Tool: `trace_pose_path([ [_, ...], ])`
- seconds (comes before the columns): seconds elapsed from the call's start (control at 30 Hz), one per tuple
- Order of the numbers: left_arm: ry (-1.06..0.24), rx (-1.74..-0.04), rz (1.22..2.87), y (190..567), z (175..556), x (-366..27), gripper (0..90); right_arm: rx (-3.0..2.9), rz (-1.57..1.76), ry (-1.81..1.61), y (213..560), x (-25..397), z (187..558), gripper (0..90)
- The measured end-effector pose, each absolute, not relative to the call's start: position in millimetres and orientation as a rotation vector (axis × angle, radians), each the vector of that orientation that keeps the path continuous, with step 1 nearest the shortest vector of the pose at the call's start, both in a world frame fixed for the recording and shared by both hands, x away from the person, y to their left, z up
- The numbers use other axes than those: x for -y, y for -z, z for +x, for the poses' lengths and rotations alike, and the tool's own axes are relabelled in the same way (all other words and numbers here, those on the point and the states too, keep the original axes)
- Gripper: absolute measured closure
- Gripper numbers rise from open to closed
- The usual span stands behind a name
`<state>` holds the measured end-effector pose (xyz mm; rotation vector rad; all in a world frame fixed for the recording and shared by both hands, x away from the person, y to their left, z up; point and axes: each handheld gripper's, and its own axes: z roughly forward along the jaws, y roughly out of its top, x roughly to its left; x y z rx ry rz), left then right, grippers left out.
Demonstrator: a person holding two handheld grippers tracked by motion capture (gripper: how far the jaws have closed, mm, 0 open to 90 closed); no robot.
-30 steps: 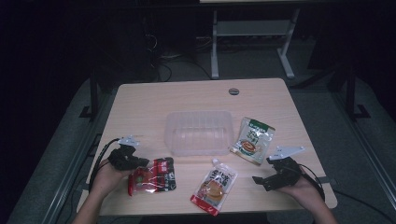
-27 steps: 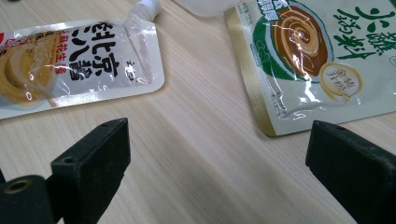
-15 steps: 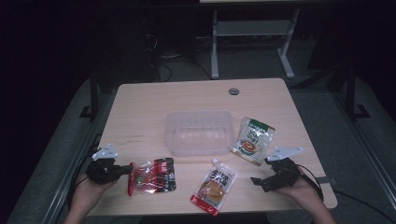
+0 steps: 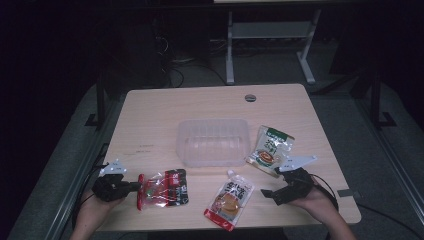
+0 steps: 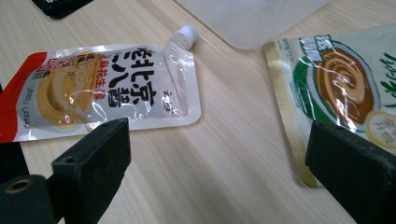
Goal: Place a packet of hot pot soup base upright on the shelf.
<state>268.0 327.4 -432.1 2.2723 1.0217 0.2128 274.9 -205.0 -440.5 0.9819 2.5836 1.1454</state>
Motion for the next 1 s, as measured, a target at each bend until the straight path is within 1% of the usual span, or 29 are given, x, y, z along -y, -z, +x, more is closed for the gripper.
trace_pose_path([
  [0.23,-0.208,-1.041,2.273,436.6,267.4,-327.4,89.8,-2.606,0.95,-1.133,441.7,198.1,278.4,6.5],
  [1.0,-0.174,-1.068,2.321,449.2,275.7,-331.5,89.8,-2.601,0.951,-1.141,440.6,196.7,278.4,6.5],
])
